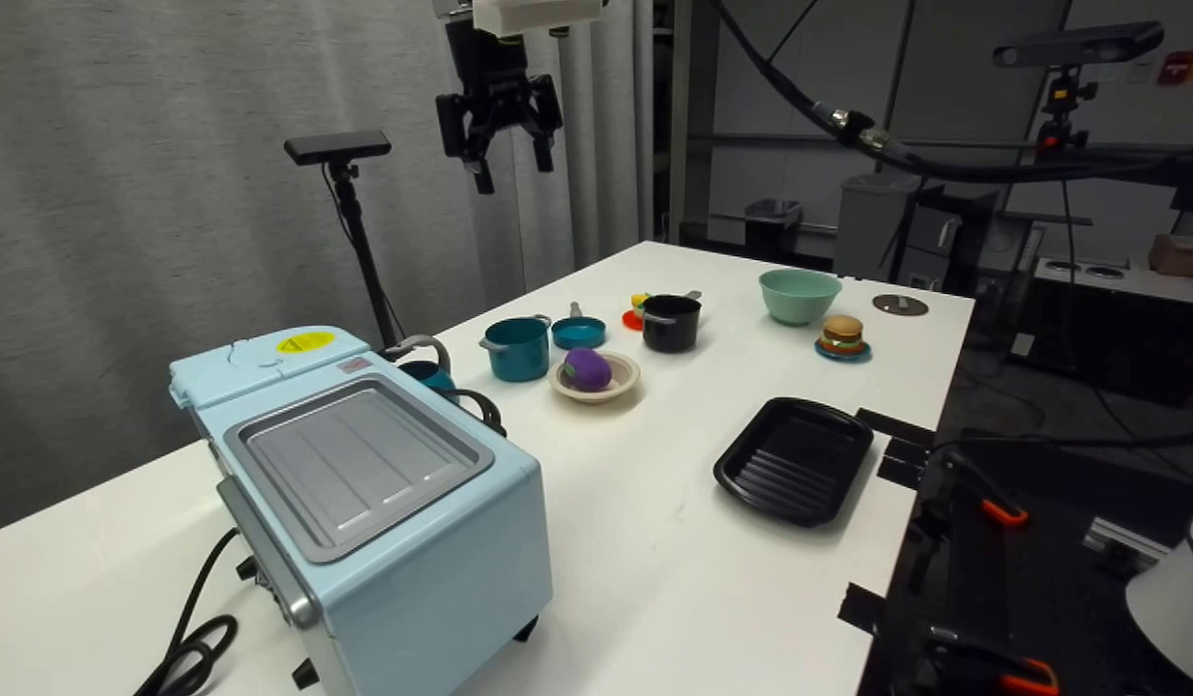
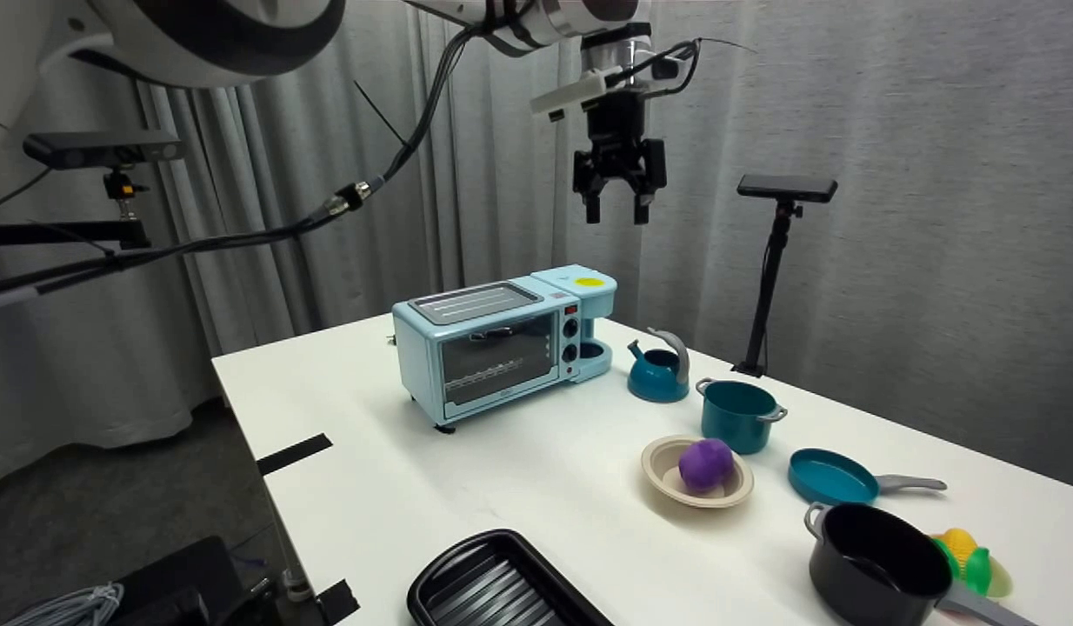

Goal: Pick up the eggplant from the bowl and put it on the table

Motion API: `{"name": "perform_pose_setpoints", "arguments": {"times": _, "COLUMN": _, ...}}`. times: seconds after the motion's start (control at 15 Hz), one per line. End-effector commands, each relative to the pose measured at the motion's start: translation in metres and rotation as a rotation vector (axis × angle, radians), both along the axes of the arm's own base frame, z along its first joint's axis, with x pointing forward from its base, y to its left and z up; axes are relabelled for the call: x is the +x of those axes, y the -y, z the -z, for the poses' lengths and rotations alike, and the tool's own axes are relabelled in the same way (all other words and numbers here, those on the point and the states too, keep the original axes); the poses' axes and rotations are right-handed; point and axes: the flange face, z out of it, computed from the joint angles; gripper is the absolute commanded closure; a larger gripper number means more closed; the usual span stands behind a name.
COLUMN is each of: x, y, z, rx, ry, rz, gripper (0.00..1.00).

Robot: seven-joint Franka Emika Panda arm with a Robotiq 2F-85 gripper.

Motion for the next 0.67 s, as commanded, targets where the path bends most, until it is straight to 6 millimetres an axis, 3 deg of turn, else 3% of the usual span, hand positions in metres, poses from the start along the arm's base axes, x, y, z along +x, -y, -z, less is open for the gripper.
{"name": "perform_pose_setpoints", "arguments": {"times": 0.0, "x": 0.0, "y": 0.0, "z": -0.001, "rx": 0.001, "ry": 0.001, "rz": 0.0, "gripper": 0.0}}
{"name": "perform_pose_setpoints", "arguments": {"times": 0.27, "x": 0.005, "y": 0.004, "z": 0.004, "rx": -0.015, "ry": 0.037, "rz": 0.002, "gripper": 0.0}}
{"name": "perform_pose_setpoints", "arguments": {"times": 0.47, "x": 0.009, "y": 0.004, "z": 0.041, "rx": -0.006, "ry": 0.052, "rz": -0.008, "gripper": 0.0}}
{"name": "perform_pose_setpoints", "arguments": {"times": 0.6, "x": 0.01, "y": 0.004, "z": 0.075, "rx": -0.002, "ry": 0.056, "rz": -0.012, "gripper": 0.0}}
